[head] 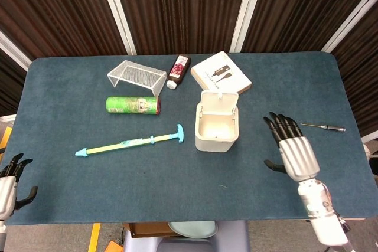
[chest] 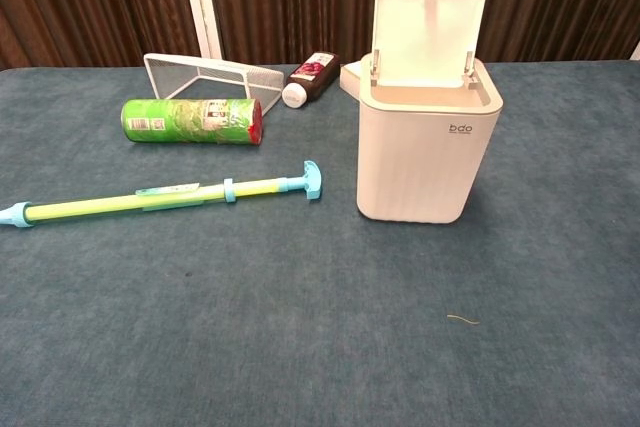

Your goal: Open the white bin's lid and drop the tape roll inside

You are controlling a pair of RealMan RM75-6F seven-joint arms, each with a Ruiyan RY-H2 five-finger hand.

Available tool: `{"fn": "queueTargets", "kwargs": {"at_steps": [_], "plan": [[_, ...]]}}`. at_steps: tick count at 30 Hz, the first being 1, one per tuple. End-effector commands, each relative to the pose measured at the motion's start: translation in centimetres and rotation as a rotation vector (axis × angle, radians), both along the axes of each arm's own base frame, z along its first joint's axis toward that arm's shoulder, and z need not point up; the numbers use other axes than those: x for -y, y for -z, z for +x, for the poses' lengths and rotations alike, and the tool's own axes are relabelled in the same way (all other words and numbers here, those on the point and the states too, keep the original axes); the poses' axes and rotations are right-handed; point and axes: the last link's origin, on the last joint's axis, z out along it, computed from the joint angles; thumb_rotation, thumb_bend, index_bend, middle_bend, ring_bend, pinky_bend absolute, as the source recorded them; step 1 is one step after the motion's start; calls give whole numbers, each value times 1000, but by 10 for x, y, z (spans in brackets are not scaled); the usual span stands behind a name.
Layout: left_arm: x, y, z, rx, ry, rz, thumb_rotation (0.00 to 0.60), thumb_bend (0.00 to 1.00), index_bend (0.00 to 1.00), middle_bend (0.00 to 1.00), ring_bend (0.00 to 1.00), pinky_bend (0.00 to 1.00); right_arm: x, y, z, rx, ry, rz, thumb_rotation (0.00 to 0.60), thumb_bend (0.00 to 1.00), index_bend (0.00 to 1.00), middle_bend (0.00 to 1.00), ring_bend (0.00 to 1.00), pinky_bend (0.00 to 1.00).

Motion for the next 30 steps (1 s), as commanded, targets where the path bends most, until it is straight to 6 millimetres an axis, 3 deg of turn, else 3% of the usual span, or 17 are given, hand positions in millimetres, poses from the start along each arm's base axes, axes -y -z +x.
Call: {"fn": "queueTargets", "kwargs": {"at_steps": [1,6,14,30], "plan": [[0,0,0,7,-3,1,600,369,200,80,200,302,-29,-18,-51,-46,47,-44,600,109,39,76,17,183],[-2,-3,-4,6,-22,22,600,368,200,80,201,303,-32,-13,-85,-70,121,-25,600,112,5,28,0,139],[-2,-2,-7,-13,-35,22,600,368,200,79,200,303,-22,0,-114,-59,144,-29,600,110,0,22,0,91],[-4,1,-9,-25,-43,13,600,369,200,80,201,303,-25,3,-114,-80,121,-11,600,116,0,22,0,86]]}}
